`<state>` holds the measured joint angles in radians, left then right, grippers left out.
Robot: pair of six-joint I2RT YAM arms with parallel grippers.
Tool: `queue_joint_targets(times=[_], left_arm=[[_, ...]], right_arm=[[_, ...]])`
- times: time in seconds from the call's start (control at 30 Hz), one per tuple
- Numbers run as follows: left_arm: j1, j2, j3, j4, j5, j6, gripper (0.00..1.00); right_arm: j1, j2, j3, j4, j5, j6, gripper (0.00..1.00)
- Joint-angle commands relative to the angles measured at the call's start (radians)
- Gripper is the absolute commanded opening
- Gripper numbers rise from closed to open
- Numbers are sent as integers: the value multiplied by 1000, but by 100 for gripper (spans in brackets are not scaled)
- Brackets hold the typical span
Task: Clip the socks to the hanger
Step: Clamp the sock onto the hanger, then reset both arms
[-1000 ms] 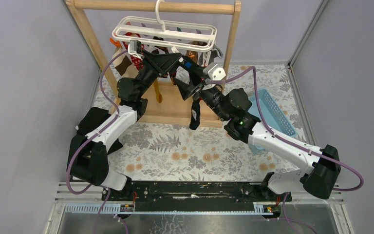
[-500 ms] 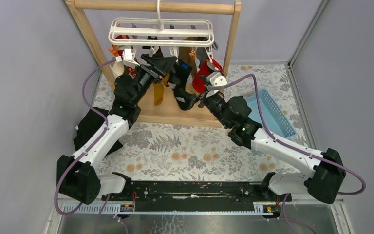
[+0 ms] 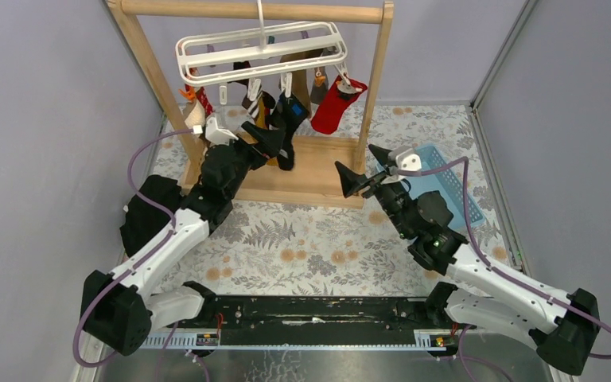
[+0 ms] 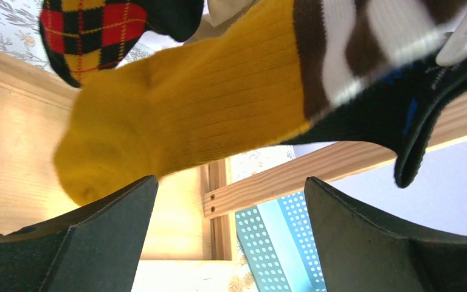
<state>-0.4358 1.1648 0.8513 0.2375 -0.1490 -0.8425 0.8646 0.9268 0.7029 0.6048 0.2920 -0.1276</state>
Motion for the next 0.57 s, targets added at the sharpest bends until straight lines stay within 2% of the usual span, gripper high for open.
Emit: queue_joint_targets(times=[0.0,0.27,0.53], left_arm=[[-20,-88,-65,10,-71,42,99],[-28,-159,-91,-54,-90,49,99],[-30,-122,-67,-94,-56,41,99]], right_arm=[[-10,-121,-78,-12,98,35,95],[-16,-253,-150,-93,163,36,95],[-21,-290,-163,-122,180,22,96]])
